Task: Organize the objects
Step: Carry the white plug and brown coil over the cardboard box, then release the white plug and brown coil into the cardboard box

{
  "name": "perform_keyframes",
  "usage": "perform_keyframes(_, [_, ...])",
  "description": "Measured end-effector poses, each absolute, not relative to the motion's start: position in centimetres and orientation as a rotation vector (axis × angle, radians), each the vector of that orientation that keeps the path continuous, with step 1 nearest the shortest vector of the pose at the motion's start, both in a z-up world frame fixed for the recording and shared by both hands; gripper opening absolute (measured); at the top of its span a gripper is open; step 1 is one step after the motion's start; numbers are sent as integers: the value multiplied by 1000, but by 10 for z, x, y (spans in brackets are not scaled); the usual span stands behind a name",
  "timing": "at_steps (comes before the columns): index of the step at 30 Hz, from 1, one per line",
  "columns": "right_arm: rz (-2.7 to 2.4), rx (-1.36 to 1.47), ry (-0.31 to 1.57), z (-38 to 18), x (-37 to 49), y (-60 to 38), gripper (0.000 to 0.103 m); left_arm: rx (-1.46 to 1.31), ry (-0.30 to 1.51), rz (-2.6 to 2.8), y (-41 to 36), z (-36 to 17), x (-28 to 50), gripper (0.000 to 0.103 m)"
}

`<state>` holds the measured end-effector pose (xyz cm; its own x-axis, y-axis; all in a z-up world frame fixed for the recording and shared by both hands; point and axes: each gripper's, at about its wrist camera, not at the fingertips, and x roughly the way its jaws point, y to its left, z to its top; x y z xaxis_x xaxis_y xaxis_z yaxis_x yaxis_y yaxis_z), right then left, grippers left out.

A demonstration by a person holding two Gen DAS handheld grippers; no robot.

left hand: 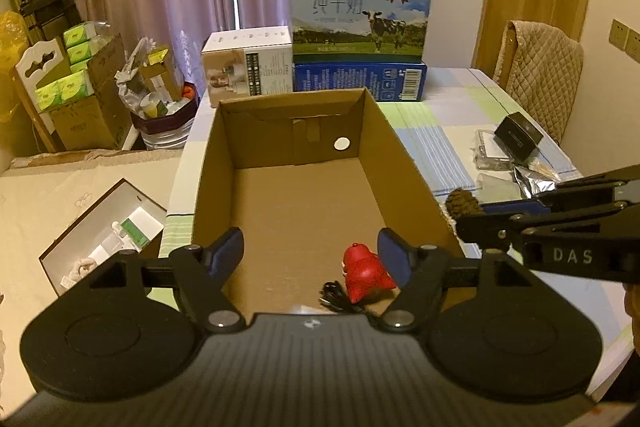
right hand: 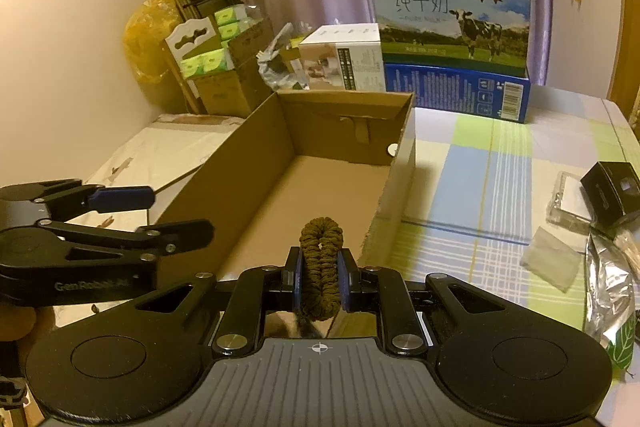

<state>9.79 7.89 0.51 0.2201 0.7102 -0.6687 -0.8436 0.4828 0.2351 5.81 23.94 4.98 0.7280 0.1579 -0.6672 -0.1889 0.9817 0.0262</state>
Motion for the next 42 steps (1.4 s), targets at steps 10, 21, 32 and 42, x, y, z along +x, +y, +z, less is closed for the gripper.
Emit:
perform_keyframes(10, [1120,-153,836,3,98,88,15,-84,723,242,257,49,43,70])
perform_keyframes(21, [1146,-14,828,2,106,92,63,-105,721,285,270,46,28,70])
perform_keyframes(32, [1026,-32,833,1,102,30,63,-121,706,251,242,52,18,72])
perform_keyframes(42, [851,-25,856,-10,105,-72,63,-111,681,139,179,62,27,78])
